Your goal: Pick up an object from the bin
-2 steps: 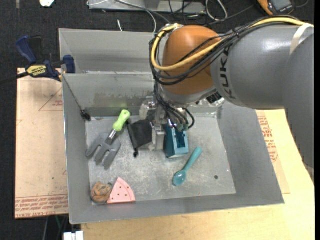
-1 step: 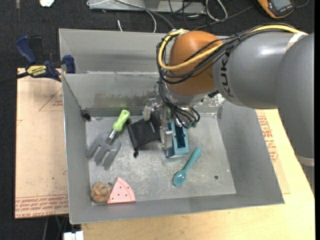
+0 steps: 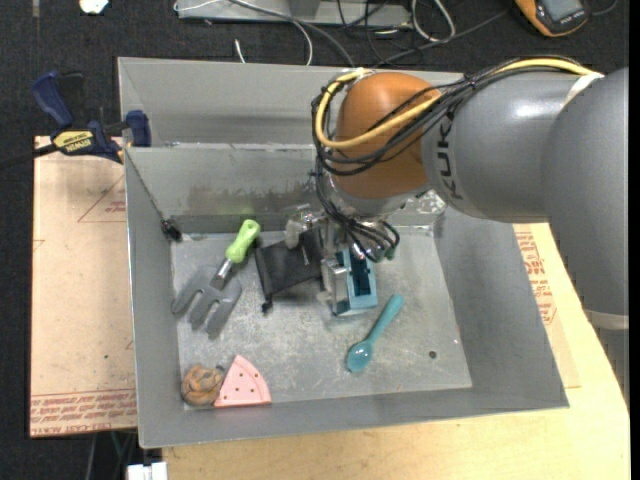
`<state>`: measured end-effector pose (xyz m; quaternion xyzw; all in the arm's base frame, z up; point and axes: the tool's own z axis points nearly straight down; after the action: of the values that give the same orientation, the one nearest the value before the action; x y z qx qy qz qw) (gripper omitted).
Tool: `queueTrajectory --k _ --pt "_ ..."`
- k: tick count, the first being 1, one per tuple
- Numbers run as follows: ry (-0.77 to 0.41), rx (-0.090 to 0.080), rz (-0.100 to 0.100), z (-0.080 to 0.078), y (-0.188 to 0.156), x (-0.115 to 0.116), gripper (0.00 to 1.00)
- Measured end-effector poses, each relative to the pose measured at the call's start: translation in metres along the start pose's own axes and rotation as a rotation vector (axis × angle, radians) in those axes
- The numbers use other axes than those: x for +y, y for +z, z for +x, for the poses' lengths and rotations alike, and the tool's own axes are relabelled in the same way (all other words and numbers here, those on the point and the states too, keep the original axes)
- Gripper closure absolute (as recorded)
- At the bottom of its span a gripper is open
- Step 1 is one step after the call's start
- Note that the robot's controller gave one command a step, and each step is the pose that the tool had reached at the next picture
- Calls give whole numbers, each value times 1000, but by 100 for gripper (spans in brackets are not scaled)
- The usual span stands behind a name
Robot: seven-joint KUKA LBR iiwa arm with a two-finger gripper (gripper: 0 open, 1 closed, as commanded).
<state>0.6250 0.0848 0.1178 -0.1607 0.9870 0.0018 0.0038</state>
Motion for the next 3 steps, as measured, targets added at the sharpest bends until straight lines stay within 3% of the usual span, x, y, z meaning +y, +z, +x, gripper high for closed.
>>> queueTrajectory --k 1,2,3 --pt "129 -4 -3 9 -2 -9 0" --pt "158 -2 -7 -23 42 -33 100" --pt "159 -2 -7 -23 42 -33 100"
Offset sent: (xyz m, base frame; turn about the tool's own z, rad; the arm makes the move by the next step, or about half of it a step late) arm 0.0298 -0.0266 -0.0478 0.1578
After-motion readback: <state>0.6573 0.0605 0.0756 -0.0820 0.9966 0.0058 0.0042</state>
